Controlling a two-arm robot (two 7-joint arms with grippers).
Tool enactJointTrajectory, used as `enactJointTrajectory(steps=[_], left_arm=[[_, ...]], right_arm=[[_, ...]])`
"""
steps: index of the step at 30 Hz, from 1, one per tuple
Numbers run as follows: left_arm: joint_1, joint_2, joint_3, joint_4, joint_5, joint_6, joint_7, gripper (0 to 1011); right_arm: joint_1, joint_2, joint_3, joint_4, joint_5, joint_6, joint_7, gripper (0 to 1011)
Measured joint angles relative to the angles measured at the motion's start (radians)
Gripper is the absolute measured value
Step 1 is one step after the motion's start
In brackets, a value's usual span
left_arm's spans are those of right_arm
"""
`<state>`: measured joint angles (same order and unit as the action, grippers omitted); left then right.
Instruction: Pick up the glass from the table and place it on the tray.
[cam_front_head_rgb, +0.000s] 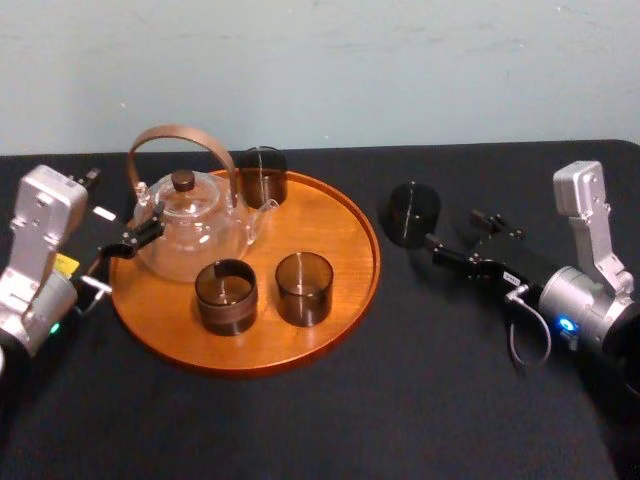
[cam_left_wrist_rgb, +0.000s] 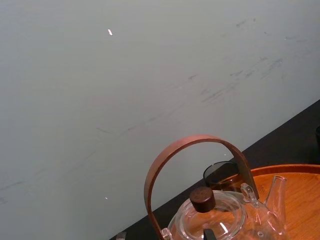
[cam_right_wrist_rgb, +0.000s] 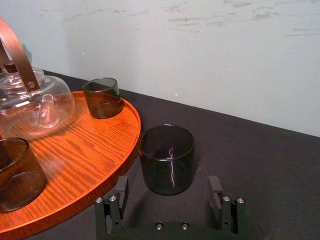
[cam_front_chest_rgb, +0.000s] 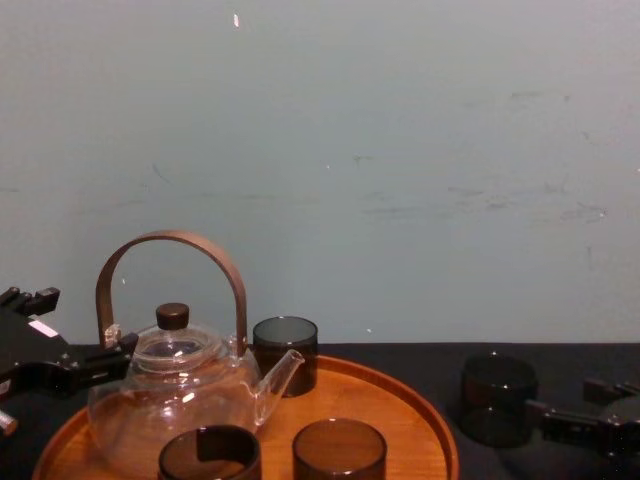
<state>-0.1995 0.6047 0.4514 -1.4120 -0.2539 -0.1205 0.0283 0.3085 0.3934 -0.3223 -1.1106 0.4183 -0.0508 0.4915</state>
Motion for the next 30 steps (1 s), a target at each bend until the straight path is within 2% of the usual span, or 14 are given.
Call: enactJointTrajectory(steps=[20,30], left_arm=[[0.000,0.000,0.000,0.000,0.000,0.000,0.000,1001],[0.000,0.000,0.000,0.000,0.000,0.000,0.000,1001]], right_arm=[[0.145,-0.063,-0.030,0.199,-0.051,-0.031,0.052,1002],[0.195,-0.081,-0.036,0.267,-0.076,-0.039,0.063,1002]])
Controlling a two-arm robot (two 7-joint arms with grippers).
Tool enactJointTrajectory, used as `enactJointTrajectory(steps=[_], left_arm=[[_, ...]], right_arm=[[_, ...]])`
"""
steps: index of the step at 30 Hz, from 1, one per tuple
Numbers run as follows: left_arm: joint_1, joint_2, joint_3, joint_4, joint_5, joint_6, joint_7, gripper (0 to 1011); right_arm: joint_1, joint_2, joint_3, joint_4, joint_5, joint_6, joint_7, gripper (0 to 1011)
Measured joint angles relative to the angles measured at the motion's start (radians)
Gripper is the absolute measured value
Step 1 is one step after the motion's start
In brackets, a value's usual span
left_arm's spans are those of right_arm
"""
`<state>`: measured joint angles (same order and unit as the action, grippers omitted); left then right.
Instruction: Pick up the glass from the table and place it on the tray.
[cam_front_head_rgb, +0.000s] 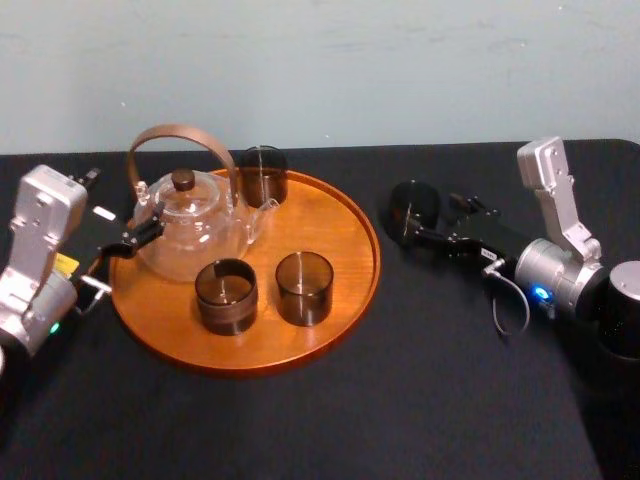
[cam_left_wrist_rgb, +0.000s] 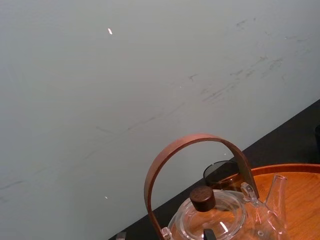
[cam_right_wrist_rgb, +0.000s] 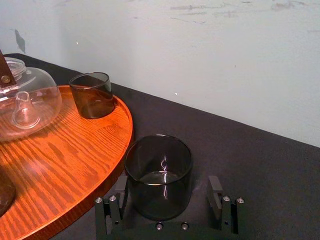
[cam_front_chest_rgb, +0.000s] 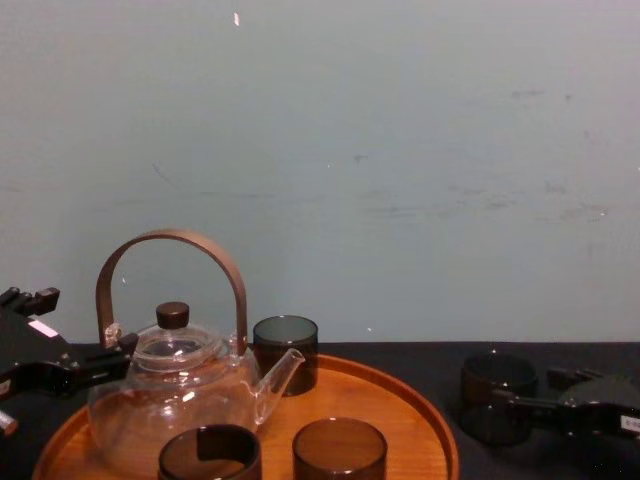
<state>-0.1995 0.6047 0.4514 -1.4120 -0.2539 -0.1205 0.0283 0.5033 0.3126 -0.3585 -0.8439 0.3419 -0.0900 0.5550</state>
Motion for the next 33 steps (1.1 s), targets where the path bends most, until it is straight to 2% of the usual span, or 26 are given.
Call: enactJointTrajectory(steps=[17,26,33], left_arm=[[0.000,0.000,0.000,0.000,0.000,0.000,0.000,1001],[0.000,0.000,0.000,0.000,0.000,0.000,0.000,1001],[0.000,0.000,0.000,0.000,0.000,0.000,0.000,1001]], right_arm=[[0.071,-0.037,-0.010,0.107,-0.029,-0.030,0.034,1002],[0.137,-0.071,-0.011,0.224,-0.044,-0.067,0.063,1002],[0.175,-0.094,-0.009,0.292,-0.054,-0.093,0.084,1002]])
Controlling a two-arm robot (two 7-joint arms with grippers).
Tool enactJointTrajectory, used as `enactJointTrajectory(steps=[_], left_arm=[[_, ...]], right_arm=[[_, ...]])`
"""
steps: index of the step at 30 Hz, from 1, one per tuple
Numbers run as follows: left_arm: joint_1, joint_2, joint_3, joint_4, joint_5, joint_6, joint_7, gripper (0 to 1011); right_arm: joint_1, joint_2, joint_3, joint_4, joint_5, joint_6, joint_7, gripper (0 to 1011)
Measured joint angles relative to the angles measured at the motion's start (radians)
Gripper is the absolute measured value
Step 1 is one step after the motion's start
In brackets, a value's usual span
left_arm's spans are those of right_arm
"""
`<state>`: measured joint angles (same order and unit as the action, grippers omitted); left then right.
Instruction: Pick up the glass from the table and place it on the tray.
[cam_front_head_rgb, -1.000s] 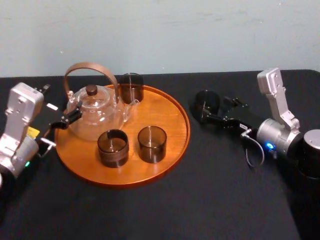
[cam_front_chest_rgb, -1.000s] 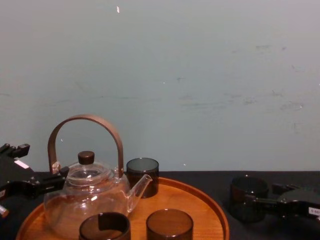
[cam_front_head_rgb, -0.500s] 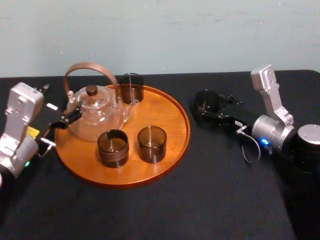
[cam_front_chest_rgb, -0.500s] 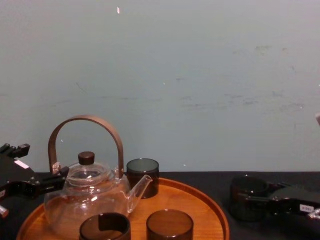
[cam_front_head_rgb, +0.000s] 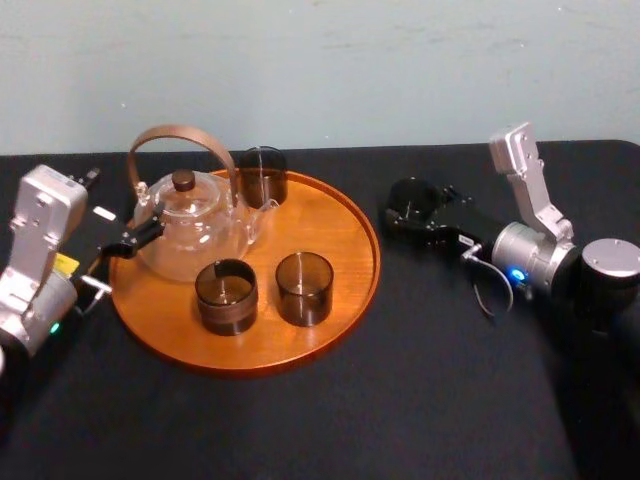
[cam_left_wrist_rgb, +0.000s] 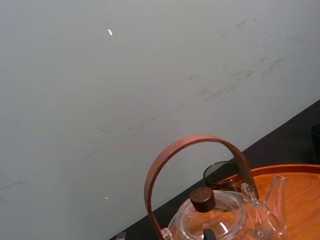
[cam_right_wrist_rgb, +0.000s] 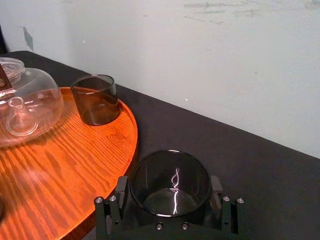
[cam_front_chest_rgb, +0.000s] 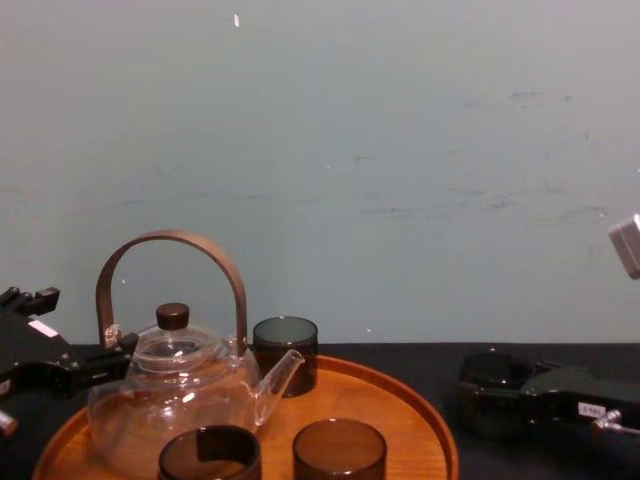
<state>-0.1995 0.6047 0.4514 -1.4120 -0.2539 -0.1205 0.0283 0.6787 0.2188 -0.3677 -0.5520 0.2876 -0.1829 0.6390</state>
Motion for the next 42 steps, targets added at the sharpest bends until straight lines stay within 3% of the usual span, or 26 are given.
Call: enactJointTrajectory(steps=[16,23,29,42], left_arm=[[0.000,0.000,0.000,0.000,0.000,0.000,0.000,1001],[0.000,0.000,0.000,0.000,0.000,0.000,0.000,1001],[0.000,0.000,0.000,0.000,0.000,0.000,0.000,1001],[0.000,0.000,0.000,0.000,0.000,0.000,0.000,1001]], right_arm=[[0.071,-0.043,0.015,0.136,-0.034,-0.051,0.024,1002],[0.069,-0.041,0.013,0.131,-0.033,-0.051,0.024,1000],[0.068,-0.040,0.013,0.128,-0.032,-0.050,0.023,908],[0.066,-0.038,0.012,0.125,-0.030,-0.047,0.022,907]])
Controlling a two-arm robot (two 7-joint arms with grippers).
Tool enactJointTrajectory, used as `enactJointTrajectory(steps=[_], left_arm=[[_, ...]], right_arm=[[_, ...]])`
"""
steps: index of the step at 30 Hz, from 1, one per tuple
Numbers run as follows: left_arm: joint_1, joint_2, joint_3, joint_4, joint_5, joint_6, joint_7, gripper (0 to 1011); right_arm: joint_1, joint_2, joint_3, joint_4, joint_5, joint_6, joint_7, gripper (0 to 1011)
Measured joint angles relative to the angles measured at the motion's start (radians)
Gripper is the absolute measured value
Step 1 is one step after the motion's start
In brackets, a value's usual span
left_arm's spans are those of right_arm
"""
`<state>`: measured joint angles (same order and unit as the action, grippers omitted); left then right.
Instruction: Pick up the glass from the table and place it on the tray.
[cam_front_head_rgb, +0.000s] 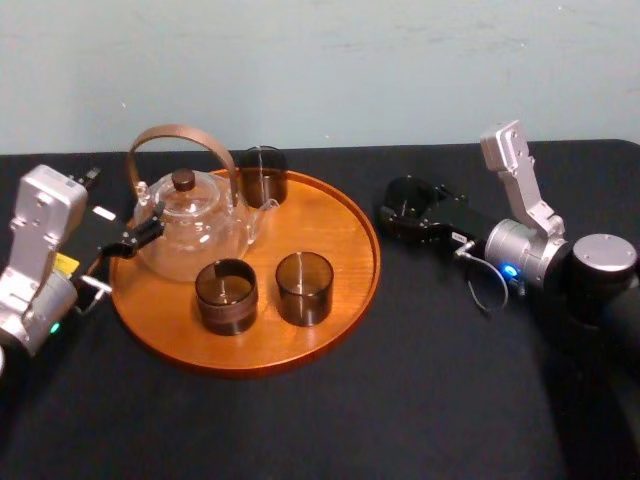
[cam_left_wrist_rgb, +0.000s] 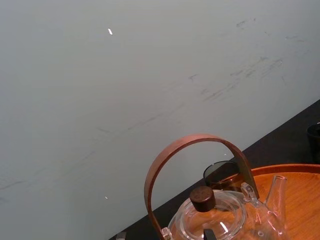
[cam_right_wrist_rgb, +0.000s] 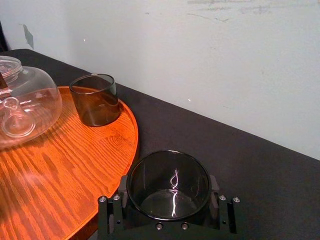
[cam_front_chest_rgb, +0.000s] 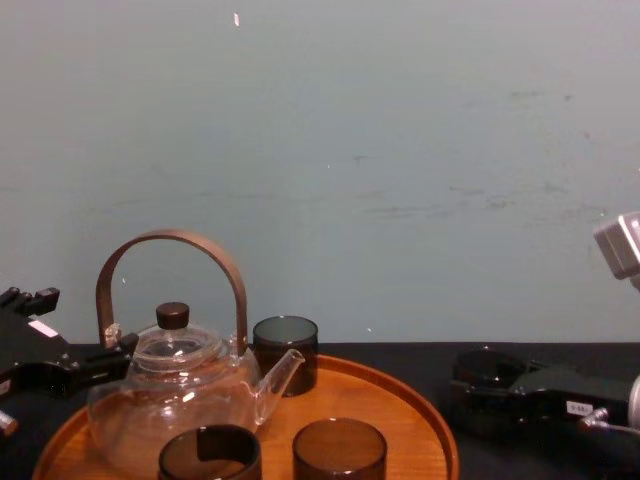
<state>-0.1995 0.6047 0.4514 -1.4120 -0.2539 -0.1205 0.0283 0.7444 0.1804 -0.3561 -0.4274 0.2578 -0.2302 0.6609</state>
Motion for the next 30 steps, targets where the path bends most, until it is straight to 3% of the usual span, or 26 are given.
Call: enactJointTrajectory(steps=[30], left_arm=[[0.000,0.000,0.000,0.000,0.000,0.000,0.000,1001]], right_arm=[[-0.001,0.001,0.000,-0.002,0.001,0.002,-0.001,907]])
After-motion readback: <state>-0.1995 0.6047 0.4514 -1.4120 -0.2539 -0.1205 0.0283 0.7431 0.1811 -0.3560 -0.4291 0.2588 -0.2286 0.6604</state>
